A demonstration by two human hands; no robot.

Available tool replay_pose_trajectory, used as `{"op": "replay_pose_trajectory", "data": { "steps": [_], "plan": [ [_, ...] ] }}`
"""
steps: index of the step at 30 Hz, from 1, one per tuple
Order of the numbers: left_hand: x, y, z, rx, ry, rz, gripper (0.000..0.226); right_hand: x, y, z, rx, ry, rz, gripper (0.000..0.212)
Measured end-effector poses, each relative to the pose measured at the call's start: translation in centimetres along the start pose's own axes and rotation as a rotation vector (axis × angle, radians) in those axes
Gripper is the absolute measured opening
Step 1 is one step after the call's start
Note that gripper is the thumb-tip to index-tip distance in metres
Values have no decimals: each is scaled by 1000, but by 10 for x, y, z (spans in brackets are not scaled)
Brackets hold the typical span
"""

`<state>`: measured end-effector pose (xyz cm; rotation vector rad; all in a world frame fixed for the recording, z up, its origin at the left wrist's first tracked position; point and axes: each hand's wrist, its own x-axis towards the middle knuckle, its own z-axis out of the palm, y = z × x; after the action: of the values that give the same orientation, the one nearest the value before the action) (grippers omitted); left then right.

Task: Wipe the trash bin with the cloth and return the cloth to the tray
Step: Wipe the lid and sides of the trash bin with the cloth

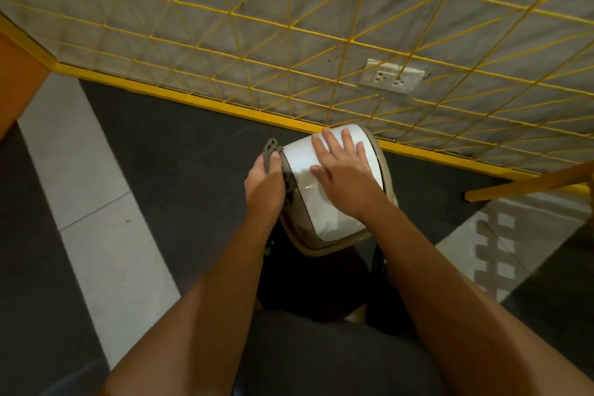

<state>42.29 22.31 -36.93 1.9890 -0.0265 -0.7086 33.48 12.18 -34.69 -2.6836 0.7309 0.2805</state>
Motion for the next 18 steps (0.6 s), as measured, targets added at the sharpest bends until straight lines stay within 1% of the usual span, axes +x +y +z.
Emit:
{"op": "replay_pose_trajectory", "data": {
  "steps": [3,6,8,11,14,16,18],
  "plan": [
    [-28,-7,11,6,95,-16,42,1,-1,1,-7,12,0,55],
    [-53,-27,29,-81,157,-47,45,1,-1,-1,-25,6,-1,54],
    [-73,-37,39,-144,185,-8,48,-1,-2,-1,-21,2,-7,54],
    [-88,-31,46,-134,224,42,49,-2,-2,-1,-12,8,-15,53],
    [-67,-13,40,-34,221,167,48,-1,-1,0,3,8,-19,53],
    [-38,0,31,89,168,256,46,0,-1,2,29,11,-19,54],
    [-14,8,23,107,105,247,45,0,0,2,29,16,-21,54]
  ]
}}
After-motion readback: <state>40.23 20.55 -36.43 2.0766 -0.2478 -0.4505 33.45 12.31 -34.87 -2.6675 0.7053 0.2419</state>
